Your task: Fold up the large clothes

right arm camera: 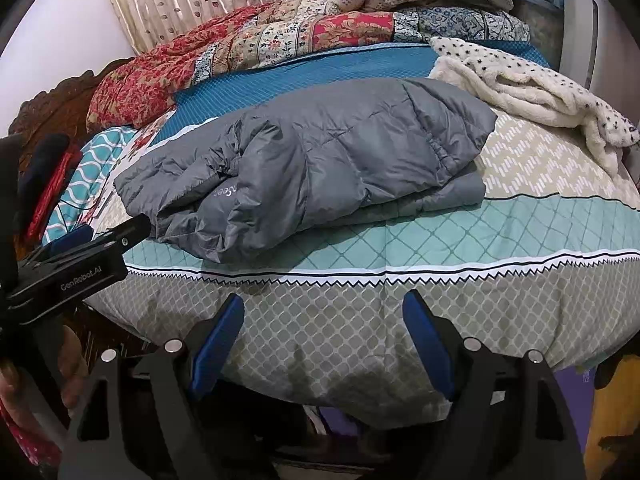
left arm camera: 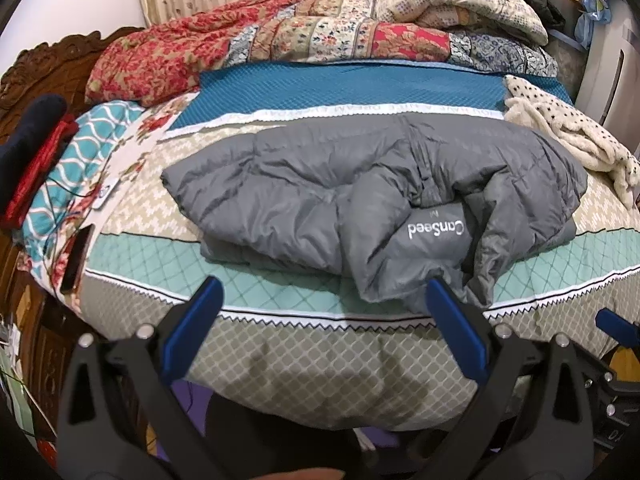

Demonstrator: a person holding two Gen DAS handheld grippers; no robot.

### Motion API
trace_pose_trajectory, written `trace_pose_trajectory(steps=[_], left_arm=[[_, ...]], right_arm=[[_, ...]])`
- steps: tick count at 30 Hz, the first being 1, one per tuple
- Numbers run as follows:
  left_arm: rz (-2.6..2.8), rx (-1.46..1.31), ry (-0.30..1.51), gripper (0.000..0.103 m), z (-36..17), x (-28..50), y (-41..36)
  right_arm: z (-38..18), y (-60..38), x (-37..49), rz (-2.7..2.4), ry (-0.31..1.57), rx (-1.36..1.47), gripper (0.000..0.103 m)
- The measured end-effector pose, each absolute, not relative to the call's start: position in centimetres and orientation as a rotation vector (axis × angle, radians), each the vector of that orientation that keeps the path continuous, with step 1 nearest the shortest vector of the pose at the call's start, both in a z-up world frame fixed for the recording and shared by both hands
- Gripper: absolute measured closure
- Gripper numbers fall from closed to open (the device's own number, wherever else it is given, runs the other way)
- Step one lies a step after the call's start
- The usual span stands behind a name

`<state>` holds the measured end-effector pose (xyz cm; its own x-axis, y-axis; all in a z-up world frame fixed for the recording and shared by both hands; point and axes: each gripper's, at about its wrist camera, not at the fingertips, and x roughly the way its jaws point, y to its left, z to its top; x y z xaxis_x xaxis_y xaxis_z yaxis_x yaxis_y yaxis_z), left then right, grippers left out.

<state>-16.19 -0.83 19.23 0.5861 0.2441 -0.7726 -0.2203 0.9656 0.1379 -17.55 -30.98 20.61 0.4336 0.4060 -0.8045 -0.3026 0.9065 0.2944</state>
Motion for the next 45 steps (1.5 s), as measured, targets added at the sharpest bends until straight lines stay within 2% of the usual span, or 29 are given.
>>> trace_pose_trajectory(steps=[19, 27, 45], left_arm=[[0.277, 0.039, 0.933, 0.006, 18.5, -15.8, -0.8], [0.314, 0.020, 0.869, 0.006, 19.5, -16.2, -0.3], [0.313, 0.050, 0.926, 0.006, 18.5, -16.2, -0.6]], right_arm=[[19.7, -31.2, -17.0, 0.456, 1.055, 0.140, 0.023], [19.7, -31.2, -17.1, 0.459, 1.044, 0.138, 0.023], [19.4, -31.2, -17.1, 0.463, 1.049, 0.156, 0.023]])
